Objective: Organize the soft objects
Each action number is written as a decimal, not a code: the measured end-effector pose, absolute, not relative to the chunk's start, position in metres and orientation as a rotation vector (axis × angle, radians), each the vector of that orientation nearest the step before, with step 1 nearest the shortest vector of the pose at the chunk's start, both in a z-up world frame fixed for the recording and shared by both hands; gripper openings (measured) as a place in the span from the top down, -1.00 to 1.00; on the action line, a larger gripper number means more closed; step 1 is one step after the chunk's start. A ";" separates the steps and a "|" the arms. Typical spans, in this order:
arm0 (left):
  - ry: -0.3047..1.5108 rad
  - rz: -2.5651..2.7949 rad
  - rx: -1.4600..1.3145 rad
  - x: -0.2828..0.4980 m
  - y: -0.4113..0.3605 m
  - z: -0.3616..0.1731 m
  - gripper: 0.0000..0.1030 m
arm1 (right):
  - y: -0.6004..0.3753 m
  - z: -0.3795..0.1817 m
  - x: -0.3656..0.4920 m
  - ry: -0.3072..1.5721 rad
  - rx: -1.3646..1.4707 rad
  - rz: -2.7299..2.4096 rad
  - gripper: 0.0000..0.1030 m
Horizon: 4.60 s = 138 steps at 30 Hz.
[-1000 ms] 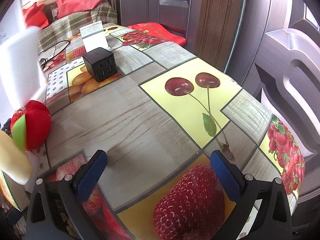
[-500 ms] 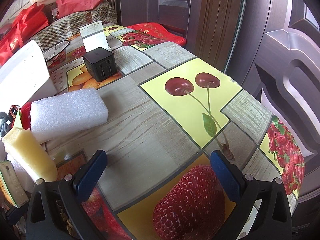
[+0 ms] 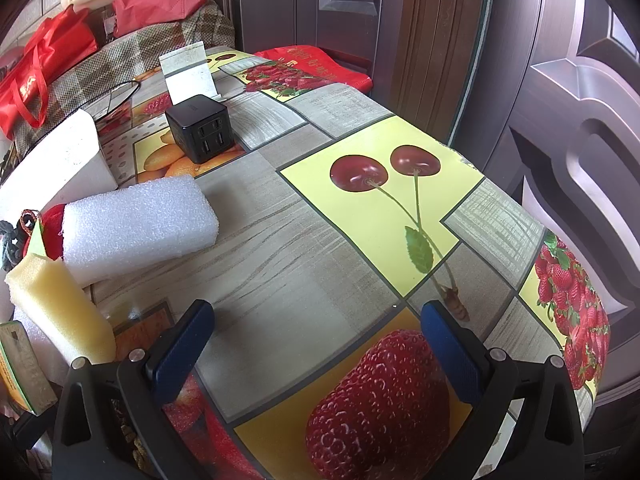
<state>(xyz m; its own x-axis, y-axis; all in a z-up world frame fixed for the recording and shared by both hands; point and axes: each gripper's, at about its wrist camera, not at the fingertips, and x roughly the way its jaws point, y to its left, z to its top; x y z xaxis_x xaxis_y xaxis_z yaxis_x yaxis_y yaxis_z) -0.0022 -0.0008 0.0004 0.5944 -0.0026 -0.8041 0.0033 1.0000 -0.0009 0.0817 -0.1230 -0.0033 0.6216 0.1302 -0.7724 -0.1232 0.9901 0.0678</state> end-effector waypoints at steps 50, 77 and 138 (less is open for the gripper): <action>0.531 -0.498 -0.551 -0.123 0.084 0.092 -0.99 | -0.123 -0.004 0.083 0.889 0.007 0.145 -1.00; 0.625 -1.321 -1.551 -0.026 0.040 0.042 -0.99 | -0.123 -0.004 0.082 0.888 0.006 0.145 -1.00; 0.789 -0.337 0.169 -0.168 0.028 0.046 -0.82 | -0.123 -0.003 0.083 0.889 0.005 0.147 -1.00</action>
<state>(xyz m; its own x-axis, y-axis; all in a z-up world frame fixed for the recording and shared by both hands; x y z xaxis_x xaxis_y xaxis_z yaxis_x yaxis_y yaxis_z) -0.1677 0.0277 0.0459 0.6544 -0.2333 -0.7193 0.3586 0.9332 0.0236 0.0832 -0.1229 -0.0032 0.6206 0.1301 -0.7733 -0.1256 0.9899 0.0657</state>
